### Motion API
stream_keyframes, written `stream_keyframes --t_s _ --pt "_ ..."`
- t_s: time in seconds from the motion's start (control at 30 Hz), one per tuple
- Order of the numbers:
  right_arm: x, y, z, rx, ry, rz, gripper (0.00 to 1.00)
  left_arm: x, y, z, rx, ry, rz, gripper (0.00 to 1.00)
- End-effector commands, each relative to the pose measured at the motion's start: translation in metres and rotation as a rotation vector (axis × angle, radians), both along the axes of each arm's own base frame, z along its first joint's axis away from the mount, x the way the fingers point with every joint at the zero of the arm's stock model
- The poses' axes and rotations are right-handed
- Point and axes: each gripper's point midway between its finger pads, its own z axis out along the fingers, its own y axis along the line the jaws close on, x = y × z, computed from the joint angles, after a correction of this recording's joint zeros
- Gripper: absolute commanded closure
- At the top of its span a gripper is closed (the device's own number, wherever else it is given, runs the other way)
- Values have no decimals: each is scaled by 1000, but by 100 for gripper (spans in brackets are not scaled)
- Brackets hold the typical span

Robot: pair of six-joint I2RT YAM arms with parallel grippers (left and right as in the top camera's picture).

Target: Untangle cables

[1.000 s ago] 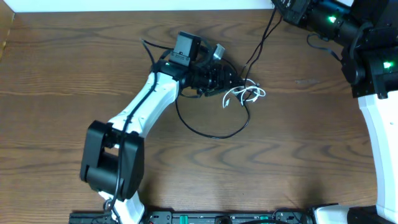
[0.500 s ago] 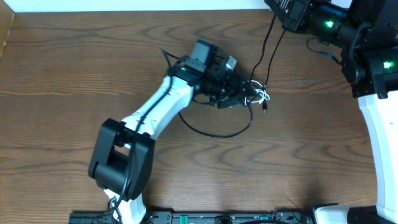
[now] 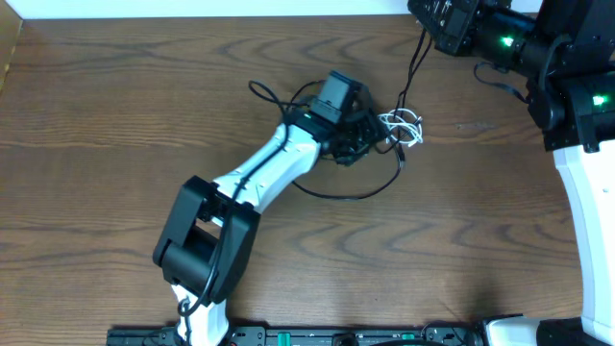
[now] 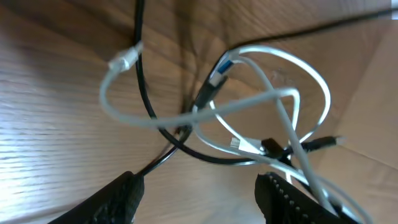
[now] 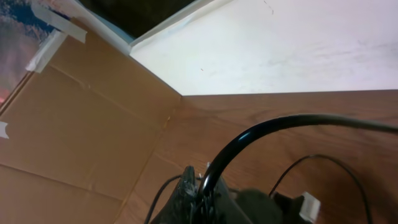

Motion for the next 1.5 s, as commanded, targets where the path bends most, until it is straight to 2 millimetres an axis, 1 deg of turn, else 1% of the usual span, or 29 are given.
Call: stream_keyframes --t_s 0.0,0.07,0.1,0.13,0.23,0.3,0.4,0.47,0.57,0.63,0.7,0.77,0.87,0.97,1.03,1.1,1.17,1.2,1.27,1.33,1.37,1.4,1.43,1.47 --pt "-3 -3 7 -7 -22 4 99 11 -1 -2 53 -68 48 34" --pt "-4 -5 2 -11 1 0 99 13 -1 -1 61 -94 21 32" --pt "-5 -5 0 -13 12 0 99 14 2 -1 63 -93 25 29" --pt "-5 -6 -3 -16 25 -4 99 15 5 -2 66 -88 31 26" --pt "-4 -10 -11 -32 56 -33 99 14 13 -2 52 -49 30 23" --pt "-4 -10 -12 -41 58 -32 99 15 19 7 10 -35 7 24" --pt "-4 -11 -14 -44 64 -39 99 24 32 22 -28 -76 -22 24" --pt "-4 -11 -14 -41 66 -39 99 29 35 28 -69 -76 -24 23" --pt "-5 -9 -15 -42 69 -34 99 34 29 32 -119 -94 -42 22" --pt "-6 -6 -14 -43 68 -27 99 33 21 35 -144 -105 -65 22" --pt "-6 -4 -14 -49 64 -34 99 25 12 36 -161 -94 -95 22" --pt "-4 -5 -15 -44 76 -56 99 13 4 36 -177 -62 -130 25" --pt "-4 -5 -15 -35 86 -61 99 -2 -1 30 -162 -13 -153 26" --pt "-5 -4 -15 -32 86 -52 99 -7 -1 23 -134 9 -143 27" --pt "-6 -2 -15 -32 87 -47 99 -4 0 19 -113 24 -97 27" --pt "-6 -2 -15 -32 87 -48 99 1 2 11 -71 29 -32 32" --pt "-5 -2 -15 -30 88 -49 99 2 1 4 -44 35 5 36" --pt "-5 -3 -15 -25 94 -54 99 2 -1 2 -41 37 12 38" --pt "-4 -5 -14 -12 104 -64 99 1 -9 -1 -44 40 26 48" --pt "-2 -7 -12 -2 102 -73 99 2 -18 -3 -62 43 45 55" --pt "-1 -8 -10 2 94 -72 99 6 -21 -3 -67 23 50 64" --pt "-1 -9 -9 4 90 -74 99 9 -20 -2 -64 11 57 80" --pt "-1 -11 -8 5 88 -78 99 13 -16 -4 -50 -1 73 92" --pt "-1 -13 -8 6 89 -81 99 19 -9 -3 -39 -22 79 92"
